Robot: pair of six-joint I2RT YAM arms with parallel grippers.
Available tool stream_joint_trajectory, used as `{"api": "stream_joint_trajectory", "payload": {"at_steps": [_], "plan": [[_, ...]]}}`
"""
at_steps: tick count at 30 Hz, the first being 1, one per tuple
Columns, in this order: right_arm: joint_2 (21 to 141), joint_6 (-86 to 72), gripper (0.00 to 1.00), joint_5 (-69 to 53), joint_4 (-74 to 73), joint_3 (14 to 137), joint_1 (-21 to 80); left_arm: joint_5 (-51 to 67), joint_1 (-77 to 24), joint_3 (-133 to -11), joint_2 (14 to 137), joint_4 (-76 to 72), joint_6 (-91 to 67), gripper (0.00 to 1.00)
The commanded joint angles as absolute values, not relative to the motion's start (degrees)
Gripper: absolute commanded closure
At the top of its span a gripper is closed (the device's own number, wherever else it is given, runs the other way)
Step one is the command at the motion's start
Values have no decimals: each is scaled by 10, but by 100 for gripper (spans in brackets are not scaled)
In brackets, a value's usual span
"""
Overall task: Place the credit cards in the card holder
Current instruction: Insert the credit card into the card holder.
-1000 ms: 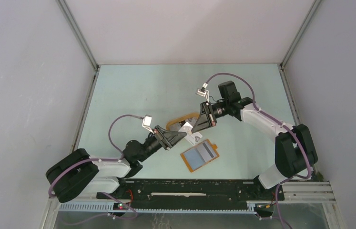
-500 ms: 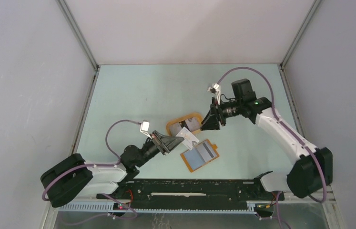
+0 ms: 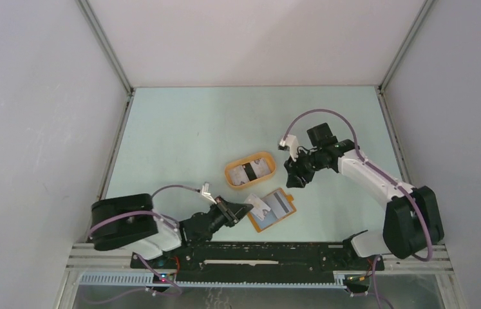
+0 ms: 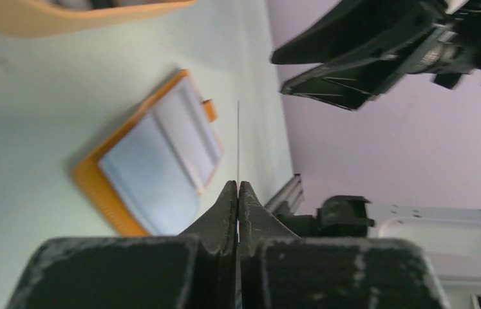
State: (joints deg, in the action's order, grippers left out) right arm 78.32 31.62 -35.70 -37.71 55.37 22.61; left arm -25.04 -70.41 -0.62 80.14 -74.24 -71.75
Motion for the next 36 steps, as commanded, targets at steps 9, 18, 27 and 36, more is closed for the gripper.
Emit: {"api": "stream_joint_trajectory", "payload": {"at_steps": [9,18,27,36], "plan": [[877,325,53,-305,-425,586,280,-313,-722,-34,999,-867,-820,100],[915,319,57,-285,-432,593,287,-300,-722,-50,1020,-867,-834,100],[945,310,57,-260,-435,599,295,-294,-722,-55,1048,-867,-858,100],[958,306,58,-252,-437,603,297,-285,-720,-65,1080,-867,-880,100]]}}
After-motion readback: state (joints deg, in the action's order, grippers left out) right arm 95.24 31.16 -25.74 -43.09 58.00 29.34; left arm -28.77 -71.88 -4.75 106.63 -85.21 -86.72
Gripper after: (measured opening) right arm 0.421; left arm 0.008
